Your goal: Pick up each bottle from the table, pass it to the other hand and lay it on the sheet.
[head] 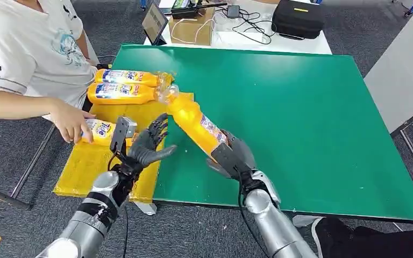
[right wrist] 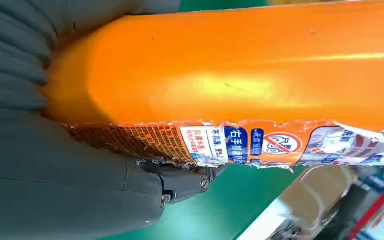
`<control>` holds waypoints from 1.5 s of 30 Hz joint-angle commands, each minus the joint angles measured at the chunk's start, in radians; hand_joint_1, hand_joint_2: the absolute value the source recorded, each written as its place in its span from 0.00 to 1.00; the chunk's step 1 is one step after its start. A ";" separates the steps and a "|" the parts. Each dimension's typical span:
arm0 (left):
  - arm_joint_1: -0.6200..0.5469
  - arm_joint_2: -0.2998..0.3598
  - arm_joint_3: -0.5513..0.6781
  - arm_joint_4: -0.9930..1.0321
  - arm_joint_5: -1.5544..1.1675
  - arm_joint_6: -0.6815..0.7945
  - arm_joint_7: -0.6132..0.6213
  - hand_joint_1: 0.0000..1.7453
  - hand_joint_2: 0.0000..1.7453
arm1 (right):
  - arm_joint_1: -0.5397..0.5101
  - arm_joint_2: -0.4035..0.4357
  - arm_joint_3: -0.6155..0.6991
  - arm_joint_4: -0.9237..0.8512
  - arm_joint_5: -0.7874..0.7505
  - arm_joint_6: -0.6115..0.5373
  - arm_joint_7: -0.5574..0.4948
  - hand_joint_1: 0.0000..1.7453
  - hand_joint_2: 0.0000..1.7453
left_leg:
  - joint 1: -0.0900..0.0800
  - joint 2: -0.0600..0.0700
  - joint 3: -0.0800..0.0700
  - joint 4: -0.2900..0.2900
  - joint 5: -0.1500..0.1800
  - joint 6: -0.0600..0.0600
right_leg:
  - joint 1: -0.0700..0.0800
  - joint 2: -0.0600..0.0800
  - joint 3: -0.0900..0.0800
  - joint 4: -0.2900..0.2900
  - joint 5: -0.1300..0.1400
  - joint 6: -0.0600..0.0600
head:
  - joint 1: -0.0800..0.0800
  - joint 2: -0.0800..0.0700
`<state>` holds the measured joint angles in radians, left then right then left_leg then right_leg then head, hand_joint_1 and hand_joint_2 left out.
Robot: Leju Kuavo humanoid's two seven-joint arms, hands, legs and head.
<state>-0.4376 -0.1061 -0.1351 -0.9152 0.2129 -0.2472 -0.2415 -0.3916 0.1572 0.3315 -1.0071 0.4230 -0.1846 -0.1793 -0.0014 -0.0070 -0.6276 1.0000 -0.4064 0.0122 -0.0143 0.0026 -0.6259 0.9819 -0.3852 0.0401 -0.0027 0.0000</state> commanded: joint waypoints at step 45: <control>-0.106 0.048 -0.042 0.057 -0.005 0.128 -0.056 1.00 1.00 | -0.151 0.101 0.207 0.281 -0.038 0.029 -0.031 0.00 1.00 | 0.002 0.000 0.004 0.000 -0.002 -0.001 | 0.002 -0.002 0.005 0.000 -0.002 -0.002 | 0.000 0.000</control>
<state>-0.4733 -0.0927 -0.2030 -0.9435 0.2337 -0.1306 -0.2879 -0.5388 0.3052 0.5440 -0.7240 0.3907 -0.1591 -0.2068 -0.0013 -0.0064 -0.6280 1.0001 -0.4063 0.0121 -0.0143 0.0026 -0.6269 0.9820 -0.3852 0.0401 -0.0027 0.0000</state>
